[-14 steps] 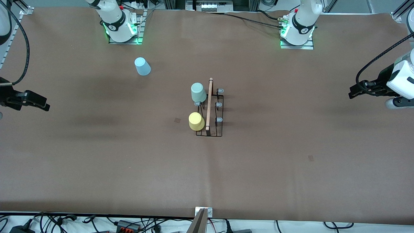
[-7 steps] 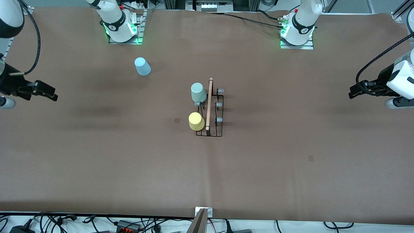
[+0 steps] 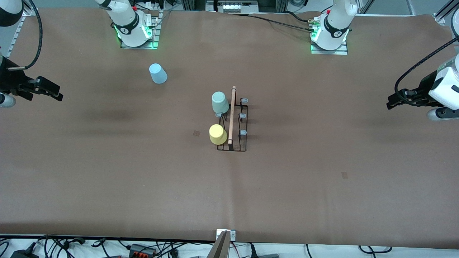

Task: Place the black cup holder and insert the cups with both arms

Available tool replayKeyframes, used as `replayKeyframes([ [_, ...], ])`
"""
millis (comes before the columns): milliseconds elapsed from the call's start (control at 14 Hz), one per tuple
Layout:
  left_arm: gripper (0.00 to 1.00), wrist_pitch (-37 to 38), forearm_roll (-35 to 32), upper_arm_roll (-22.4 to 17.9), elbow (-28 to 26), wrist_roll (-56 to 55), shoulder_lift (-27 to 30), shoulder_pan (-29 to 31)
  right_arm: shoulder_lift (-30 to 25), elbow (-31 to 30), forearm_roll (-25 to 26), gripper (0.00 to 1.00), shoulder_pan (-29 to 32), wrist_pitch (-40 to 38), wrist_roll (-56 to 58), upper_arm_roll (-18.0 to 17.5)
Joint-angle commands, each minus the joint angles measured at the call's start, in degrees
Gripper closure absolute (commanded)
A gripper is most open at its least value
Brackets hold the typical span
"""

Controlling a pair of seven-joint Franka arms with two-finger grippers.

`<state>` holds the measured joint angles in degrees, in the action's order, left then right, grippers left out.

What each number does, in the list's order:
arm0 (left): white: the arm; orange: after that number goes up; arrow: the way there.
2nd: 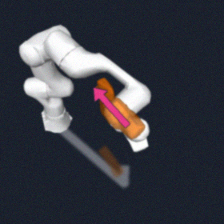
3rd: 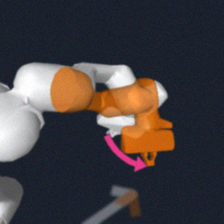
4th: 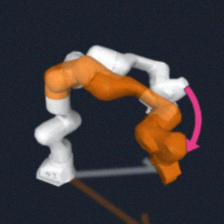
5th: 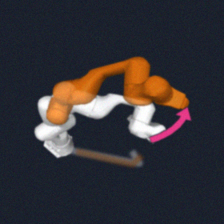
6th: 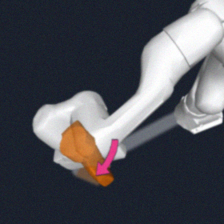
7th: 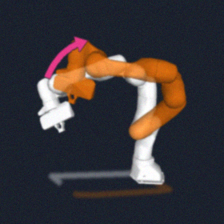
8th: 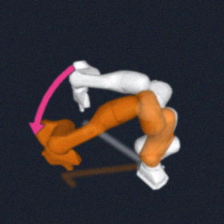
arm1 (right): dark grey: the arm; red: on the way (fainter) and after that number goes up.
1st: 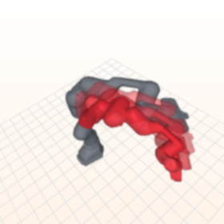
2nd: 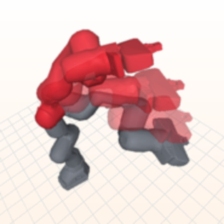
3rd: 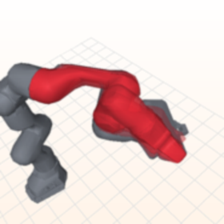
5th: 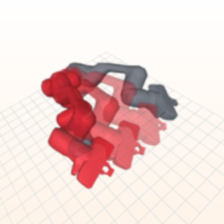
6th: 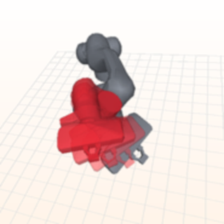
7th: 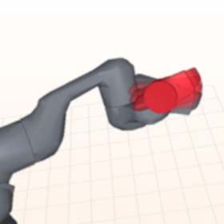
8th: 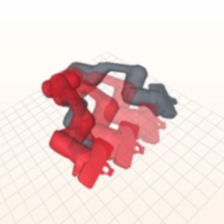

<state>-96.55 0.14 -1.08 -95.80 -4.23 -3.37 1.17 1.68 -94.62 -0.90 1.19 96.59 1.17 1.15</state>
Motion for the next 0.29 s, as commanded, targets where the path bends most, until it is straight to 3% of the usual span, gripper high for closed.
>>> replayKeyframes([
  [0,0.00,-0.39,-0.66,0.11,-0.09,1.06,0.29,0.32,-1.41,-1.62,0.55,0.00,0.04,-0.17,-0.03,-0.18],
  [214,0.00,-0.39,-0.66,0.11,-0.09,1.06,0.29,0.32,-1.50,-1.80,0.72,0.00,-0.04,-0.17,-0.03,-0.27],
])
